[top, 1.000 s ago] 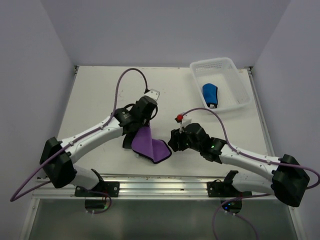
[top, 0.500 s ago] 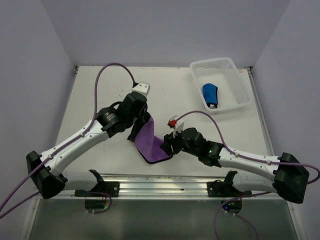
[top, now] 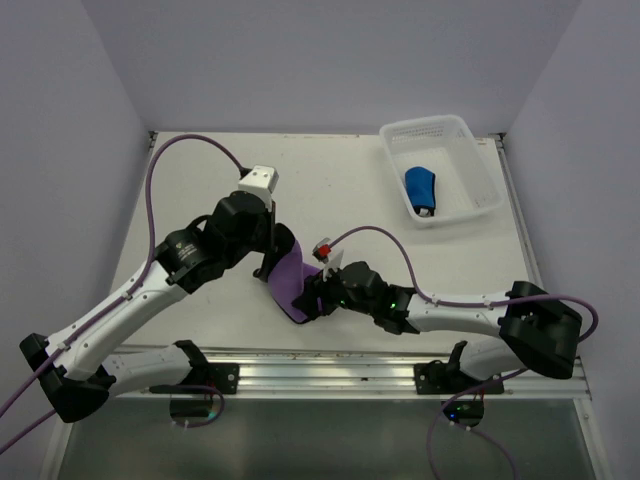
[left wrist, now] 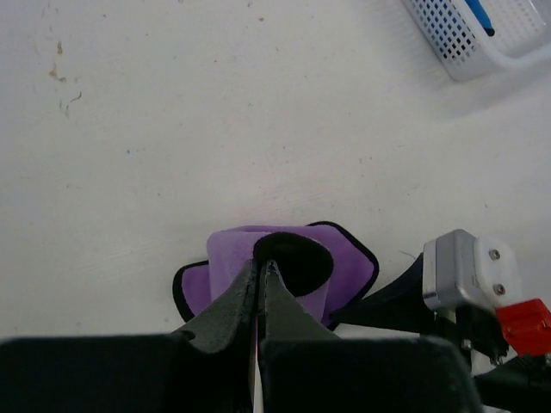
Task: Roll the towels
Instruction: Flatten the towel
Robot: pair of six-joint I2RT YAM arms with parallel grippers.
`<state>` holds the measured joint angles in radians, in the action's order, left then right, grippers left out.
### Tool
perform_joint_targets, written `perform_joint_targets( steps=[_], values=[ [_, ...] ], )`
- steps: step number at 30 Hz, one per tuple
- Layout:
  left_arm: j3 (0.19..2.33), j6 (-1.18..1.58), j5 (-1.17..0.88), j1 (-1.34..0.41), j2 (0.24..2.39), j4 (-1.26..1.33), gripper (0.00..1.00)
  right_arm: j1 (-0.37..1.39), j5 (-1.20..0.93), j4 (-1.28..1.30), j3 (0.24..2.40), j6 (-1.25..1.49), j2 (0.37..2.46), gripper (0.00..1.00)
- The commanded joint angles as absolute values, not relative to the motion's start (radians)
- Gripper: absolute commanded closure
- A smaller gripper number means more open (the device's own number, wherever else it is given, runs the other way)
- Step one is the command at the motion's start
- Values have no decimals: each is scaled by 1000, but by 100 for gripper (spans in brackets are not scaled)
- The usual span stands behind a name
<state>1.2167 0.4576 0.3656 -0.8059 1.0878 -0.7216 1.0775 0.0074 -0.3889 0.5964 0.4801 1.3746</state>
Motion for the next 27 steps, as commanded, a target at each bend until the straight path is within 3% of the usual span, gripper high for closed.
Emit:
perform_joint_targets(
  steps=[1,7,15,27],
  values=[
    [1206,479,348,-808,1077,-707,100,1138,-2,-509,644,477,1385,40],
    [1207,472,339,-810,1058,-706,100,1147,106,-453,678,489,1434,41],
    [1233,474,353,-810,1029,-729,100,1149,343,-386,657,520,1402,51],
    [1255,483,321,-810,997,-736,100,1150,377,-351,724,548,1519,49]
  ],
)
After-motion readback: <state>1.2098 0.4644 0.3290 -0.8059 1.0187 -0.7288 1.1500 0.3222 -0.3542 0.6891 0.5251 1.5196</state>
